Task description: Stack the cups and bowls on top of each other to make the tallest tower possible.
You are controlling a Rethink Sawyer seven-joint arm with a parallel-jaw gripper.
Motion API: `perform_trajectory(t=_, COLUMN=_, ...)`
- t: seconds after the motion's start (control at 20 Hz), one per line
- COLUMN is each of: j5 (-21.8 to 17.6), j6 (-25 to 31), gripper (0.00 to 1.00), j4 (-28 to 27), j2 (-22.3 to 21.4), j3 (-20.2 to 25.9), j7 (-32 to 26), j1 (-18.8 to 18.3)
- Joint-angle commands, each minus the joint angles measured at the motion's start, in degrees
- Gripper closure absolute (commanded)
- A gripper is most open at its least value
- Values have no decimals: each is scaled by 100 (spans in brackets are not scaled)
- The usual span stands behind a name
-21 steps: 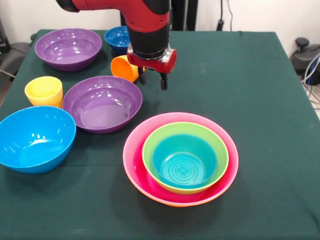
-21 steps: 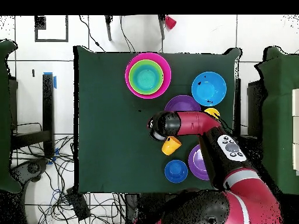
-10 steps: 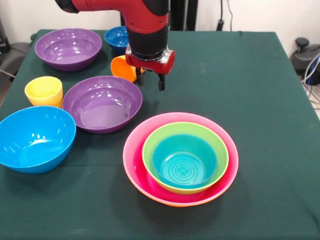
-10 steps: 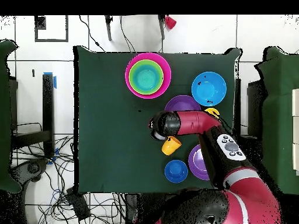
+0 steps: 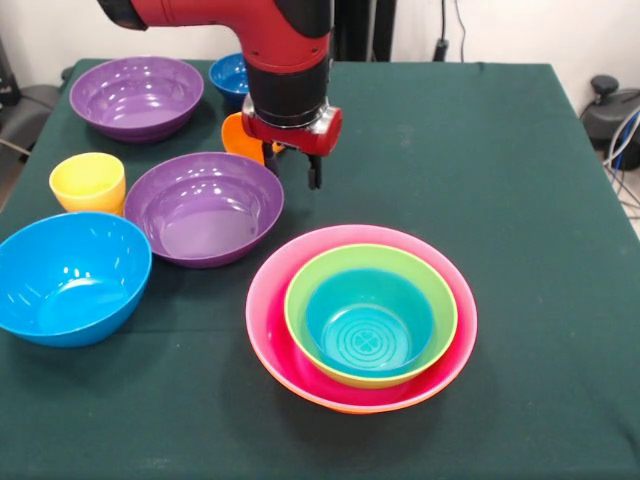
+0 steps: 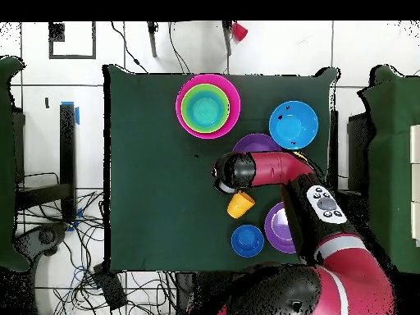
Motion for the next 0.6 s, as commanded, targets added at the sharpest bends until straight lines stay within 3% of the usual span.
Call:
perform_trajectory(t=0.05, j5=-329, j6=746, gripper=0, j4=-353, j2=149, j3=460, j7=-1656, j1=-9)
perform_trajectory(t=0.45, j5=-236, j6=1016, gripper=0, j4=-166, j2=52, j3=529, j7=-1618, j1=-132)
perform_trajectory(t=0.6, j5=-221, j6=1357, gripper=0, j4=-170, j2=88, j3=466, j7=-1610, j1=-130)
